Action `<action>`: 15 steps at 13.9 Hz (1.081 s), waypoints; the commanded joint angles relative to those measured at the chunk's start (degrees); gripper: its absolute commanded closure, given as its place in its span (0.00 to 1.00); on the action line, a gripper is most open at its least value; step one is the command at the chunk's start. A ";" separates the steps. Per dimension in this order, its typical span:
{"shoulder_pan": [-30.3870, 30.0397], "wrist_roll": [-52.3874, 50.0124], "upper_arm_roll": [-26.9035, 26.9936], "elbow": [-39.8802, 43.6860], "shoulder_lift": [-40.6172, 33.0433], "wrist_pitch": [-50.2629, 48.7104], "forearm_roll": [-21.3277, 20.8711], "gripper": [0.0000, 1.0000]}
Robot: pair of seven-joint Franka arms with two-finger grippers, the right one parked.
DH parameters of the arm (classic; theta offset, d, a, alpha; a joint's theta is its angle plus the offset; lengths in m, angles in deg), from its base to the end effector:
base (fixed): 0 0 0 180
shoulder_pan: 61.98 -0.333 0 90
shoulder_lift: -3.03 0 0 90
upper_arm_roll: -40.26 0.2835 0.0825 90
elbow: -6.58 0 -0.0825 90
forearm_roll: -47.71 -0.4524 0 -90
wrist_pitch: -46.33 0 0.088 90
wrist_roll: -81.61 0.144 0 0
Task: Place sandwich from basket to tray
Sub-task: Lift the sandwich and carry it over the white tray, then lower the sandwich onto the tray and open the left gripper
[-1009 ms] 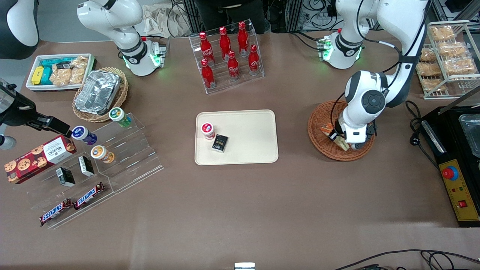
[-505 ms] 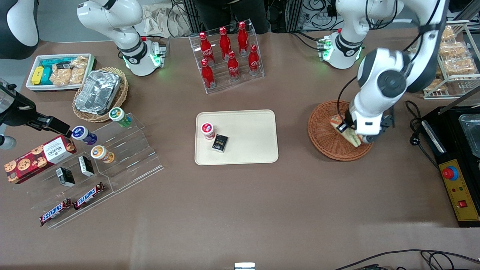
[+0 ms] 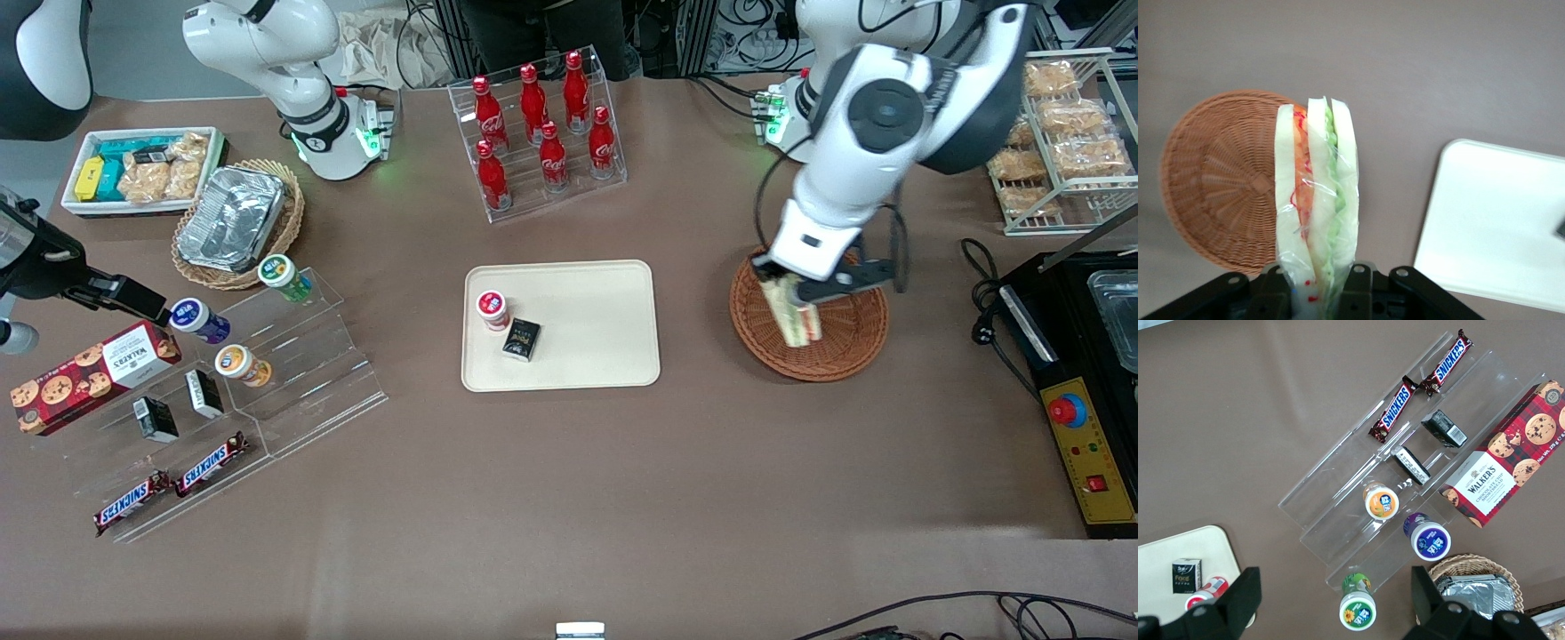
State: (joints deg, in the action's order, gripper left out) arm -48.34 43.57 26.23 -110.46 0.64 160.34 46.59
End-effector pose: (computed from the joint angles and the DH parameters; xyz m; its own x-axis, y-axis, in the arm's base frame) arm 0.5345 -0.2783 0.3603 0.9850 0.1722 0.0073 0.1724 -0.9846 -0.0297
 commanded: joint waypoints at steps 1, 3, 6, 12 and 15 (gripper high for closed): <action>4.45 1.39 -0.03 1.38 3.26 4.01 -0.72 1.00; 7.00 1.22 -0.03 1.38 6.59 7.96 -0.55 1.00; 11.92 0.60 0.05 1.20 12.74 16.13 -1.07 1.00; 16.68 -1.06 0.40 0.50 23.65 26.61 -2.39 1.00; 17.12 -3.43 0.58 -0.38 26.55 31.34 -2.48 1.00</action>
State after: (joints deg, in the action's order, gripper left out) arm -32.34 42.63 25.83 -110.90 26.01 189.07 45.28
